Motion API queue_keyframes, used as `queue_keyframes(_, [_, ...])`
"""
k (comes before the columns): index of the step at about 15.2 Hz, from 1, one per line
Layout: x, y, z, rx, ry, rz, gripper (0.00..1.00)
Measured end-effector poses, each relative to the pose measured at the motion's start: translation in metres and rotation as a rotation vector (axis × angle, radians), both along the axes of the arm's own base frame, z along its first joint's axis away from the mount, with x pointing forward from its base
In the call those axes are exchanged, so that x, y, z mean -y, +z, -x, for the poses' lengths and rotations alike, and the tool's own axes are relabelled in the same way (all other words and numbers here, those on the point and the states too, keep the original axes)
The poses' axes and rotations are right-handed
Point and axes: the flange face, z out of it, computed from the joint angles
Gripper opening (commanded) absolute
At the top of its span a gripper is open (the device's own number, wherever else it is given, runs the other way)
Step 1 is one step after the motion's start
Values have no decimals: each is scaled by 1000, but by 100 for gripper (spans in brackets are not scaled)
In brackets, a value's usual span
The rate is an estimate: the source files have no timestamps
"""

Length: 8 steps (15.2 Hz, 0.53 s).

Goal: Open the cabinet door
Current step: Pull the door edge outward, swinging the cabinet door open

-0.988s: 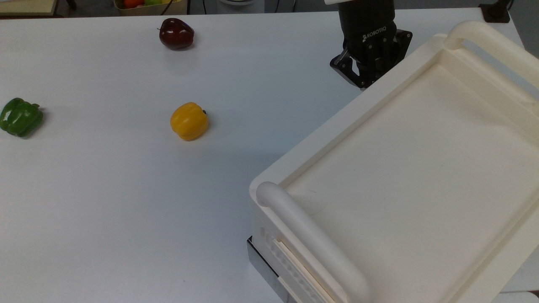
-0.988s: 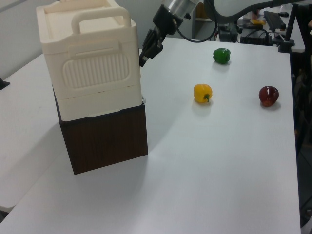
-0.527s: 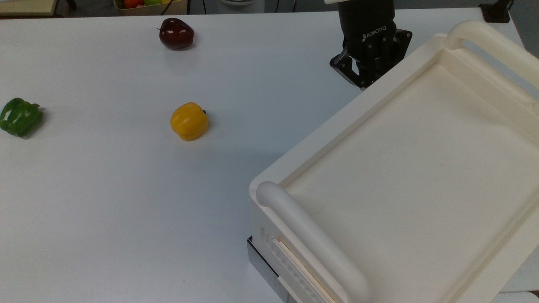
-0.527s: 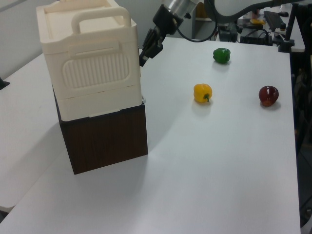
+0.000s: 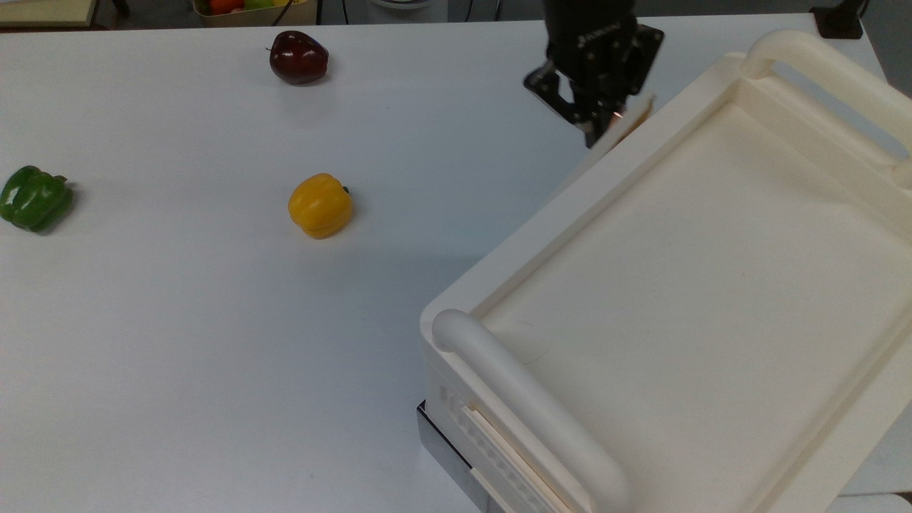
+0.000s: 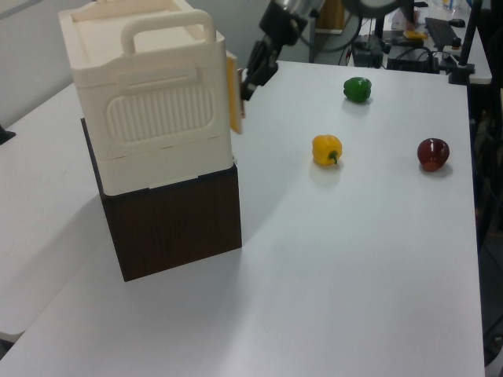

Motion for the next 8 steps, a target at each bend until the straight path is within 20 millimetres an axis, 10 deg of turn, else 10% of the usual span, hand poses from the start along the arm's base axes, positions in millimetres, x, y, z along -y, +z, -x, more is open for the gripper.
queue_keyframes(3, [42, 7, 8, -103, -33, 29, 100])
queue_keyframes(8, [104, -2, 12, -247, -107, 74, 100])
